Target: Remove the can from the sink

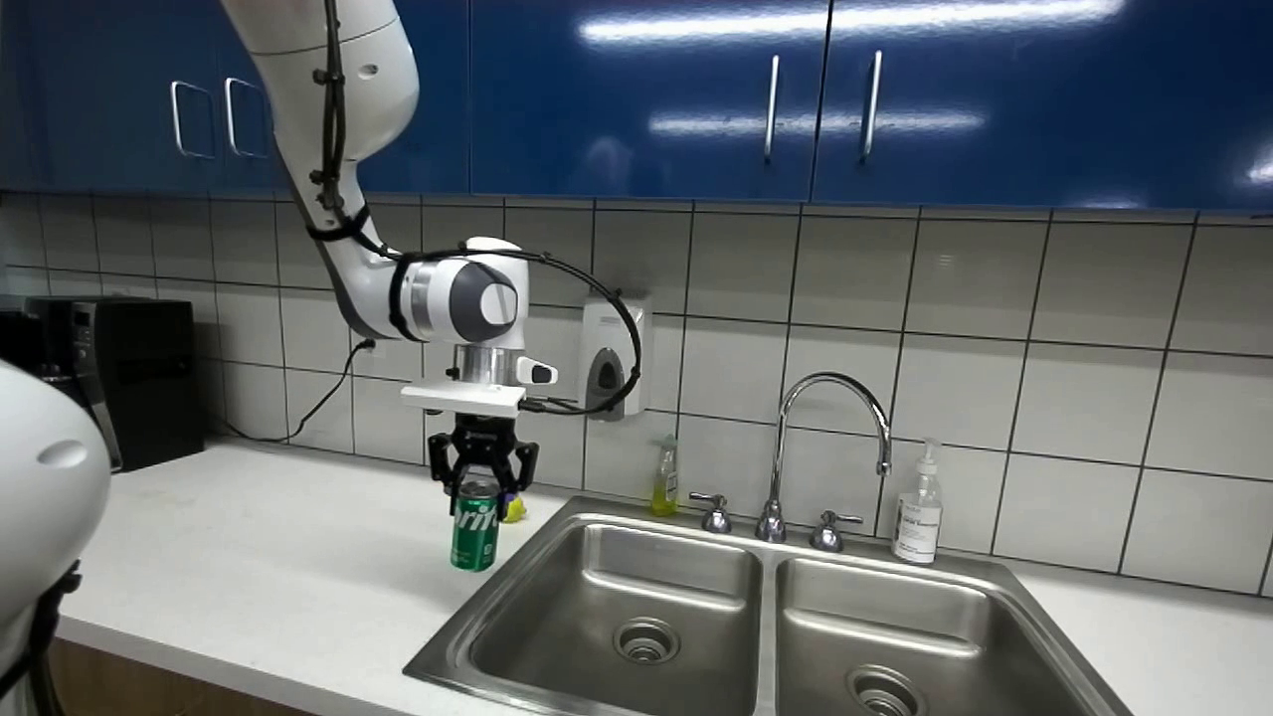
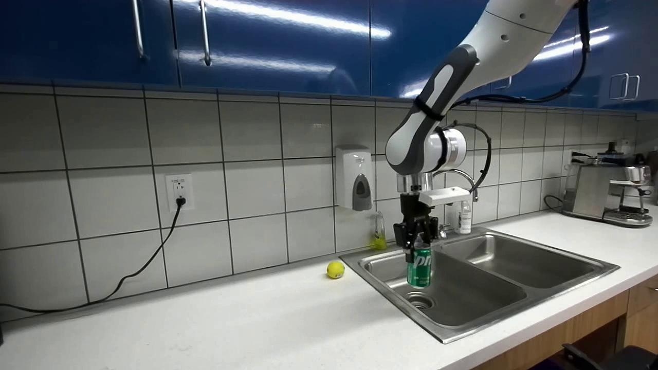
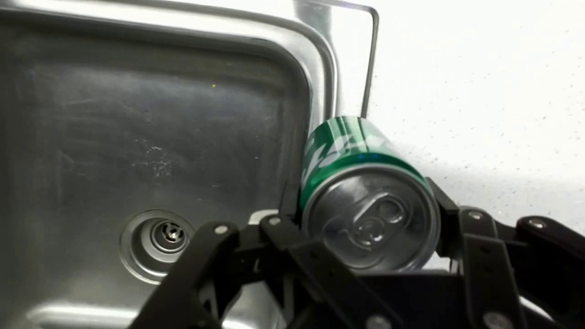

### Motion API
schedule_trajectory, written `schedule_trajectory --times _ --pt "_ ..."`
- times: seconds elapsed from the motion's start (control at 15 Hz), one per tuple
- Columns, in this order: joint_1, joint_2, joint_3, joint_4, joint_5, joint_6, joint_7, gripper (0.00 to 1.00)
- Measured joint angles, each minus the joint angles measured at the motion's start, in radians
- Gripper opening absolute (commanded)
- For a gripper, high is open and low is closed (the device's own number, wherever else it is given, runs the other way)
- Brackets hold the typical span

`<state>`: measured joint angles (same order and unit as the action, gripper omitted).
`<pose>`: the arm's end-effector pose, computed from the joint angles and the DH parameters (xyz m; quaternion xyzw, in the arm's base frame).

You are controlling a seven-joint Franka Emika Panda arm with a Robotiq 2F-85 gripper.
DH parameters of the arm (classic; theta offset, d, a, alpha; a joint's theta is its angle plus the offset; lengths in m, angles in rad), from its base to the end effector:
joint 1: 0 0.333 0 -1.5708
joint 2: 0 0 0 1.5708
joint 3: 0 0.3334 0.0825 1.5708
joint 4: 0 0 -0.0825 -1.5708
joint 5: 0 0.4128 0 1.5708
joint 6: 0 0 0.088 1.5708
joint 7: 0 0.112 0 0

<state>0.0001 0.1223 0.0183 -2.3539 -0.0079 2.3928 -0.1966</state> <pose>0.5206 0.0096 0.2611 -0.9930 -0.1102 0.0416 0.0023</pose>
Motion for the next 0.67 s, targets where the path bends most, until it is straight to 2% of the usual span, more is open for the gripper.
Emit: schedule_trajectory --times 0.67 --pt "0.120 -0.016 0.116 -0.038 0.048 0.000 -0.001 0.39"
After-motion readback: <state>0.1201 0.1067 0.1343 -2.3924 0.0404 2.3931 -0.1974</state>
